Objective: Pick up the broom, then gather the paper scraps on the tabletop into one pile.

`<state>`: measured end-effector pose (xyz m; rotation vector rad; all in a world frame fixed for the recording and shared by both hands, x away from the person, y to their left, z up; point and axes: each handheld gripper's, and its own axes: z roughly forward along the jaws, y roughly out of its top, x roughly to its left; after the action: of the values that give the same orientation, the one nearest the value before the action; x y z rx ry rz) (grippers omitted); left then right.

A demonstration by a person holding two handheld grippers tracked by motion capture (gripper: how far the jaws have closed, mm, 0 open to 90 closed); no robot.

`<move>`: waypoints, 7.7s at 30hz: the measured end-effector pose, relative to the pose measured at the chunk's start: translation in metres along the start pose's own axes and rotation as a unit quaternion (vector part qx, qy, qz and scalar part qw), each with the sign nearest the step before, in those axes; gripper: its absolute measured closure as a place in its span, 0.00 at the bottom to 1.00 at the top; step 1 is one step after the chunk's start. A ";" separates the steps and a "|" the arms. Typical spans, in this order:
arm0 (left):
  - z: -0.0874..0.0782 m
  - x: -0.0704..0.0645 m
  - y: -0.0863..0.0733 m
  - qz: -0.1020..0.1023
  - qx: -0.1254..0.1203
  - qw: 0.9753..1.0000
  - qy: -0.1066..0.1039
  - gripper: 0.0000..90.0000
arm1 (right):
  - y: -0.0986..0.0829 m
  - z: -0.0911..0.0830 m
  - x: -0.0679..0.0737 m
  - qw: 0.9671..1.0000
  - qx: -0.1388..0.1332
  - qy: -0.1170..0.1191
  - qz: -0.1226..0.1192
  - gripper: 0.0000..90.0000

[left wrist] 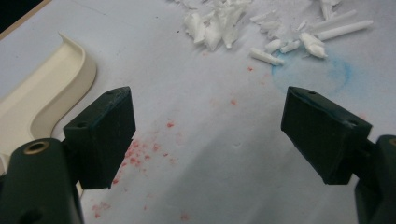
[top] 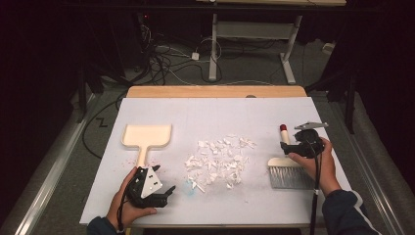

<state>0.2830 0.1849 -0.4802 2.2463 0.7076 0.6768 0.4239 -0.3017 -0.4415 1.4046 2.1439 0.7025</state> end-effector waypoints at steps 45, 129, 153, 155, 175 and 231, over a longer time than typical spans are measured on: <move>-0.005 -0.008 0.024 -0.022 -0.031 0.999 -0.008 0.20 | 0.001 -0.072 0.006 0.982 -0.182 0.057 0.011 0.80; -0.006 -0.022 0.105 0.075 -0.093 0.987 -0.108 0.20 | -0.005 -0.097 0.123 0.891 -0.156 0.307 -0.295 0.76; -0.022 0.012 -0.007 -0.035 -0.033 0.999 0.018 0.18 | 0.012 -0.098 0.059 0.964 -0.144 0.148 -0.168 0.76; -0.021 0.011 -0.008 -0.037 -0.033 0.999 0.016 0.18 | 0.014 -0.096 0.055 0.968 -0.135 0.129 -0.167 0.76; -0.013 0.007 -0.008 -0.021 -0.004 1.000 0.019 0.18 | 0.044 -0.013 0.041 0.979 -0.067 -0.029 -0.190 0.76; -0.010 0.005 -0.010 -0.017 -0.001 1.000 -0.003 0.18 | 0.078 0.009 0.149 0.936 -0.082 0.016 -0.343 0.76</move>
<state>0.2774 0.1989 -0.4794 2.2294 0.7402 0.6538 0.4298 -0.1354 -0.4147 0.4884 2.3177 0.5988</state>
